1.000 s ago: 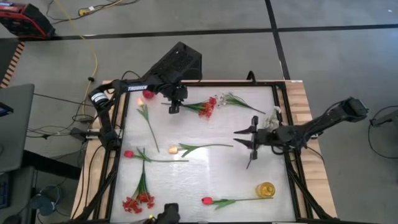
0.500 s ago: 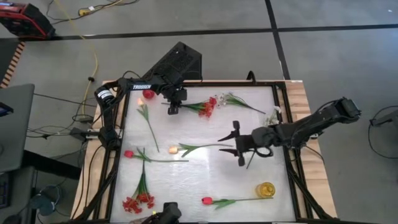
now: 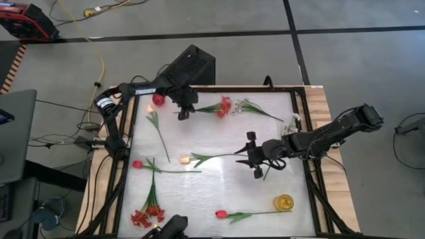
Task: Sort flowers into vase by color
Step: Put the top red flower into the transparent red vase
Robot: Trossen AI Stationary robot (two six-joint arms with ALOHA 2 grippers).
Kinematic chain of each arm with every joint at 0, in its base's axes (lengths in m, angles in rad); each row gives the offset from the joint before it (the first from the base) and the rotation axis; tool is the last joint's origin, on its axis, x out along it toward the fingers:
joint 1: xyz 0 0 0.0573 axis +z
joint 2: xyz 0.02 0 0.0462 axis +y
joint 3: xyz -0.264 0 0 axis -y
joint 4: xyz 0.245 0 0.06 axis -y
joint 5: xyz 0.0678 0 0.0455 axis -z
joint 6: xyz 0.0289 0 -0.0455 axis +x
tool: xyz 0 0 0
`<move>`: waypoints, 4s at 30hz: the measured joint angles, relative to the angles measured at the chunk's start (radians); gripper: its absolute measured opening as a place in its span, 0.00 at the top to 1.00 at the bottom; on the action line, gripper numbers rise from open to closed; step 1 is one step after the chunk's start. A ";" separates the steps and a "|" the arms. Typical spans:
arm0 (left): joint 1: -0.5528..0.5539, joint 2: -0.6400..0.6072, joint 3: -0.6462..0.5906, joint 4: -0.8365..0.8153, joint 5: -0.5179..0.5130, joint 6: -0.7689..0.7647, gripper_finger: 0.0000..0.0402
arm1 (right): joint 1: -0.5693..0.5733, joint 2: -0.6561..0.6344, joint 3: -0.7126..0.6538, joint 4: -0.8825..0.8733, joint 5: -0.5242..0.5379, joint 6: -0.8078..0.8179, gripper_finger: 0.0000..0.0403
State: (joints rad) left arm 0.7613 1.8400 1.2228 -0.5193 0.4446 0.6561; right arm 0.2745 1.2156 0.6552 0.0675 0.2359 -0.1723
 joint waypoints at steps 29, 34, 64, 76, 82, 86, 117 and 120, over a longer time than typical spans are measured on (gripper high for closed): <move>0.226 -0.724 -0.769 1.277 -0.305 -0.552 1.00 | 0.008 0.000 -0.001 -0.003 -0.008 0.058 0.63; 0.230 -0.746 -0.839 1.369 -0.455 -0.581 1.00 | -0.014 0.000 -0.001 0.020 -0.008 0.033 0.63; 0.284 -0.661 -0.991 1.603 -0.606 -0.629 1.00 | -0.019 0.000 -0.001 0.045 -0.034 0.033 0.63; 0.284 -0.616 -0.990 1.654 -0.598 -0.642 1.00 | -0.019 0.000 -0.001 0.065 -0.037 0.033 0.63; 0.284 -0.493 -0.961 1.693 -0.598 -0.642 1.00 | -0.018 0.000 -0.001 0.083 -0.091 0.033 0.63; 0.284 -0.458 -0.959 1.715 -0.598 -0.641 1.00 | -0.011 0.000 -0.001 0.083 -0.103 0.041 0.63; 0.283 -0.704 -0.966 1.283 -0.372 -0.702 0.71 | 0.022 0.000 -0.001 0.082 -0.106 0.043 0.63; 0.281 -0.802 -0.966 1.145 -0.372 -0.701 0.72 | 0.022 0.000 -0.001 0.082 -0.106 0.046 0.63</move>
State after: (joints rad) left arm 1.0420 1.0382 0.2565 0.6258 0.0726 -0.0452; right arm 0.2966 1.2152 0.6540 0.1498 0.1295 -0.1262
